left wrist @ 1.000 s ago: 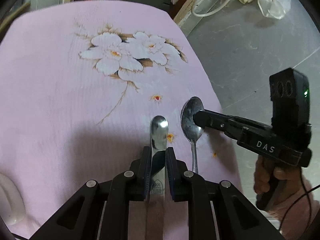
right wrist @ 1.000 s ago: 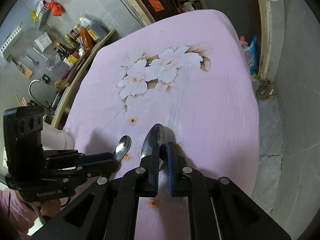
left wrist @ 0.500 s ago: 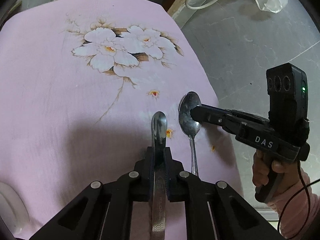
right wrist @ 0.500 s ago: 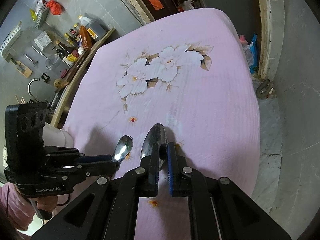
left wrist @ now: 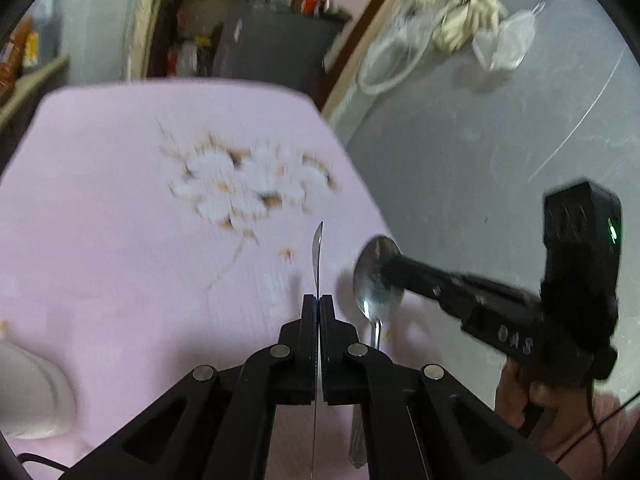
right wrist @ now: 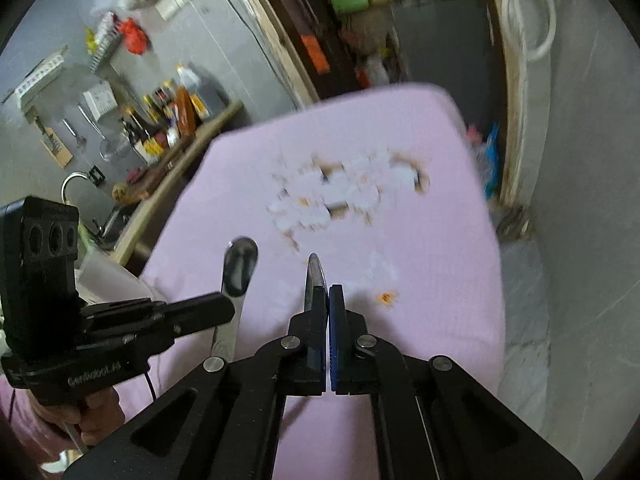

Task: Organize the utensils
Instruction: 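Lift the knife with the left tool while the right tool lifts the spoon, then carry the knife and spoon to the white basket and drop them in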

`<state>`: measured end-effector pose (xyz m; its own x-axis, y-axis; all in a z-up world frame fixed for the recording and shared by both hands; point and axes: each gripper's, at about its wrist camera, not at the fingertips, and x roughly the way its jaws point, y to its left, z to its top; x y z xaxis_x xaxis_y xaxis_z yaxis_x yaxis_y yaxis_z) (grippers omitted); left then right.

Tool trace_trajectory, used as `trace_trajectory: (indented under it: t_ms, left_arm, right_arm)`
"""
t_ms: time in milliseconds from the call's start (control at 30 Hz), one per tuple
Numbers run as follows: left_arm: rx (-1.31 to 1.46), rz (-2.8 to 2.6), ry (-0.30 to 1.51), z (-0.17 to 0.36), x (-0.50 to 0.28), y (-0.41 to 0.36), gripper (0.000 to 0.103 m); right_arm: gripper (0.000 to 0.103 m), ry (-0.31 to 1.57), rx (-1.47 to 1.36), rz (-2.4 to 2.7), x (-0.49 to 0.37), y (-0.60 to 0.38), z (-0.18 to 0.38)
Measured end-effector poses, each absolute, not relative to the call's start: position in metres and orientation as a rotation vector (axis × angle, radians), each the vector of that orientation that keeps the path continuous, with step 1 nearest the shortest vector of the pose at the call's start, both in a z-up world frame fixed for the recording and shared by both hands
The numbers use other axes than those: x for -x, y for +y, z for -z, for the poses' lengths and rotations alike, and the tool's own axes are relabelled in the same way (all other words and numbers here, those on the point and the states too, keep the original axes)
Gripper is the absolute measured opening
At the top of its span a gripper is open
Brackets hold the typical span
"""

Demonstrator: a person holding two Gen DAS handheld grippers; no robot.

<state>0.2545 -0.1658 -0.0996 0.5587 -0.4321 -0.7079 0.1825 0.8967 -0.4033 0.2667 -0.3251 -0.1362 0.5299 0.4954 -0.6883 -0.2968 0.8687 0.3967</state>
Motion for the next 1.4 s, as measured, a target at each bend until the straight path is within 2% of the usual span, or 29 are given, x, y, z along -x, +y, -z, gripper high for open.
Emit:
trace_trajectory:
  t_ms: [200,467,667,833,1167,1400]
  left_arm:
    - [0.305,0.330,0.727,0.065,-0.226,-0.149,0.002]
    - [0.275,0.312,0.550,0.010,-0.192,-0.118,0.002]
    - [0.277,0.276,0.425,-0.044,-0.162,-0.072,0.002]
    - [0.267,0.210,0.326,-0.079,-0.138,-0.026,0.002]
    - [0.288,0.034,0.212,-0.100,-0.100,0.074,0.002]
    - [0.369,-0.049,0.226,-0.067,-0.108,0.125,0.002]
  right_arm:
    - [0.002,0.670,-0.127,-0.401,-0.218,-0.304,0.081]
    - [0.002,0.439,-0.116,-0.314,-0.176,-0.286,0.008]
    - [0.002,0.246,-0.082,-0.290,-0.153,-0.249,-0.061]
    - [0.002,0.153,-0.071,-0.304,-0.140,-0.196,-0.096]
    - [0.002,0.044,-0.053,-0.358,-0.125,-0.101,-0.115]
    - [0.002,0.086,0.050,-0.314,-0.130,-0.065,-0.094]
